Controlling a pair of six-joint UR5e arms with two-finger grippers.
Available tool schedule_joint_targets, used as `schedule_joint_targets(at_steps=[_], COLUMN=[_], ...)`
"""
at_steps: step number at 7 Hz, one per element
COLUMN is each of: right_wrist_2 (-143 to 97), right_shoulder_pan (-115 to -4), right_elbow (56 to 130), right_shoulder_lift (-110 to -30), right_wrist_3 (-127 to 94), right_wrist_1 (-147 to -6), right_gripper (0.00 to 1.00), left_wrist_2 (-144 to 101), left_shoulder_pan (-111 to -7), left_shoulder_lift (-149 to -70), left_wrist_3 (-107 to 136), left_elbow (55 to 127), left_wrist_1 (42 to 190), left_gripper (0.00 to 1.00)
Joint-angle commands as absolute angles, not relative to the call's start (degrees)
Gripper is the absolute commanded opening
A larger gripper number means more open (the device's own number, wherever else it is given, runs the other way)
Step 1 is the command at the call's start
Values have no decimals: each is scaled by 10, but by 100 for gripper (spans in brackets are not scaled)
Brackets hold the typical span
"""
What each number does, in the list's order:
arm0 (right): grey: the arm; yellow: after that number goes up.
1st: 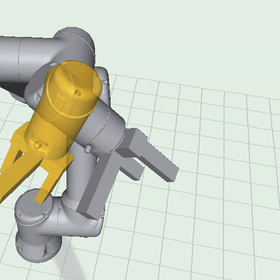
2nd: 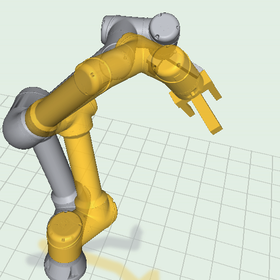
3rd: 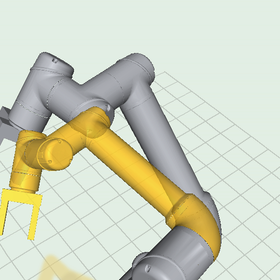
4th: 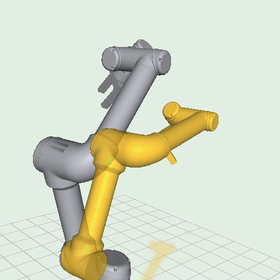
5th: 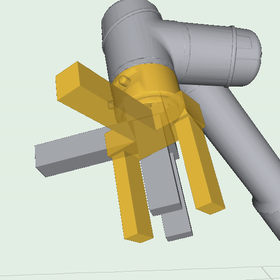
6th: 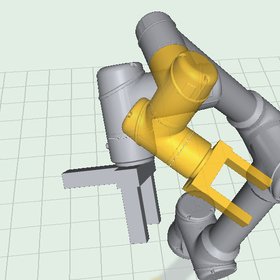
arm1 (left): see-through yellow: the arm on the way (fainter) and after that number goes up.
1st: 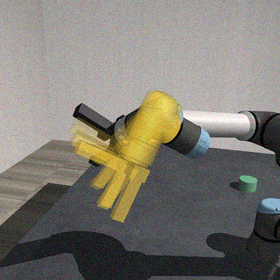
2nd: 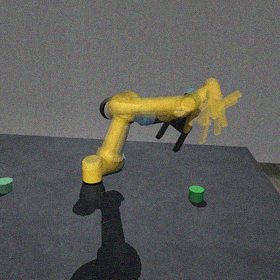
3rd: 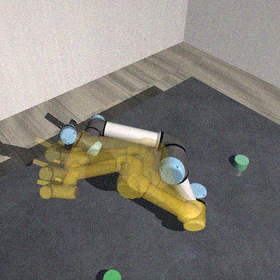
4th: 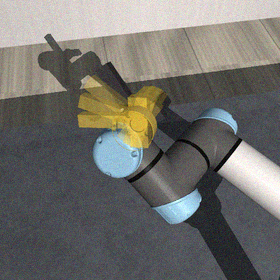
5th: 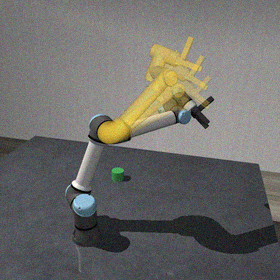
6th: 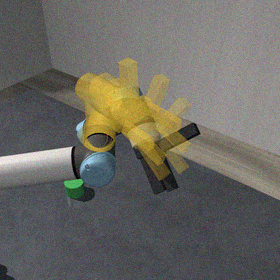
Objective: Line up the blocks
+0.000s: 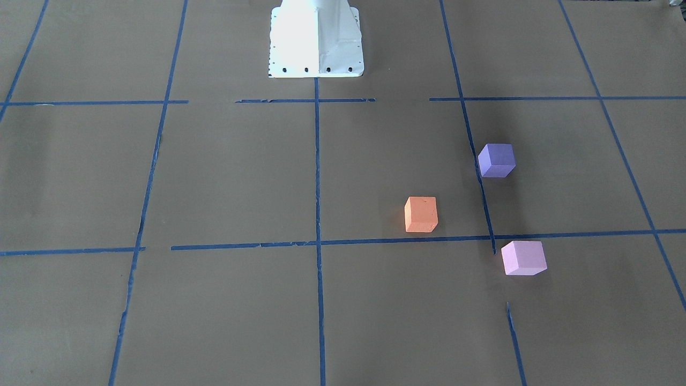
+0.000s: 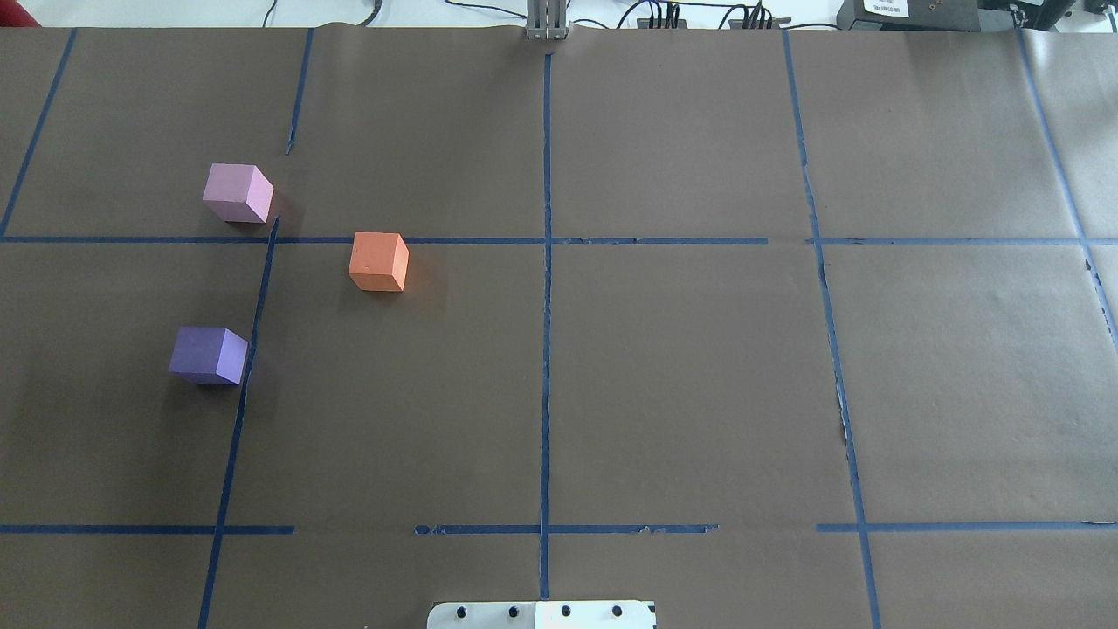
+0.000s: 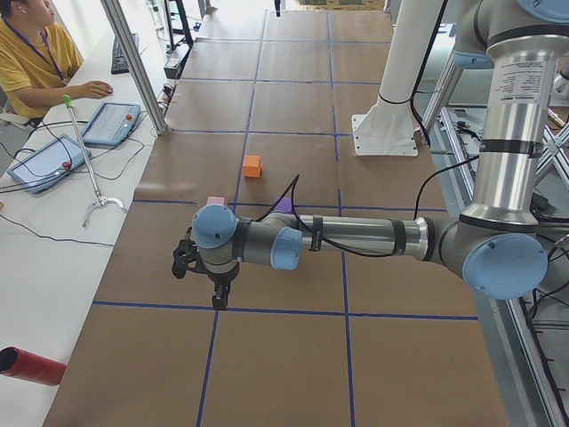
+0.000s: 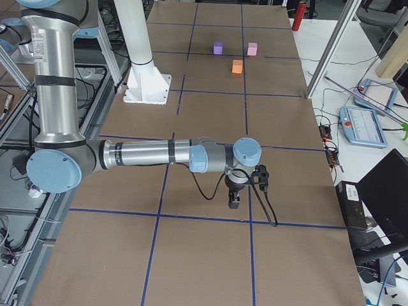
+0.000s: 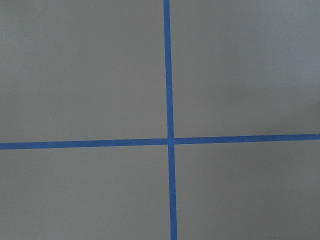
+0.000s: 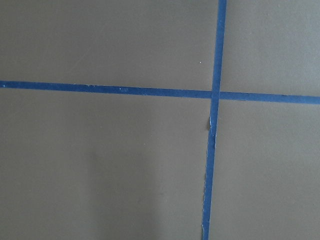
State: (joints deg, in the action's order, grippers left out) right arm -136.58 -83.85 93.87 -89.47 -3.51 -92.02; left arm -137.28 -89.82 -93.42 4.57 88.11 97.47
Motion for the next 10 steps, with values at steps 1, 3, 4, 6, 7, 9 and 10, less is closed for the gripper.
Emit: schedule_joint_targets(at_steps=[1,3,4,6,7,9,10], right_wrist_2=[-1366,-1366,-1366,-1366,-1366,-1366,-1366], right_shoulder_pan=[-838,-838,-838,-838,-838,-838,-838], right_elbow=[939,939,940,939,939,939,939], right_shoulder_lift=[-895,-895,-895,-895,-895,-895,-895], right_wrist_3=[-35,-35,-35,-35,-35,-35,-35], right_wrist_1=[-920,-920,-920,-920,-920,-920,-920], right_gripper=[100,100,100,100,100,100,100], left_wrist_2=[-1373,-1373,-1375,-1368,-1366,-1313,-1280], left_shoulder_pan=[-896,-837,-812,-735,-695,-600,-539], left_shoulder_lift=[-937,-974,-1006,-1022,-1069,-1151,-1178], left_wrist_3=[47,48,54,77,179,377,459], left_elbow=[889,889,901,962,962,955,952], left_wrist_1=[976,974,975,975,974,975,976], left_gripper=[100,100,100,100,100,100,100])
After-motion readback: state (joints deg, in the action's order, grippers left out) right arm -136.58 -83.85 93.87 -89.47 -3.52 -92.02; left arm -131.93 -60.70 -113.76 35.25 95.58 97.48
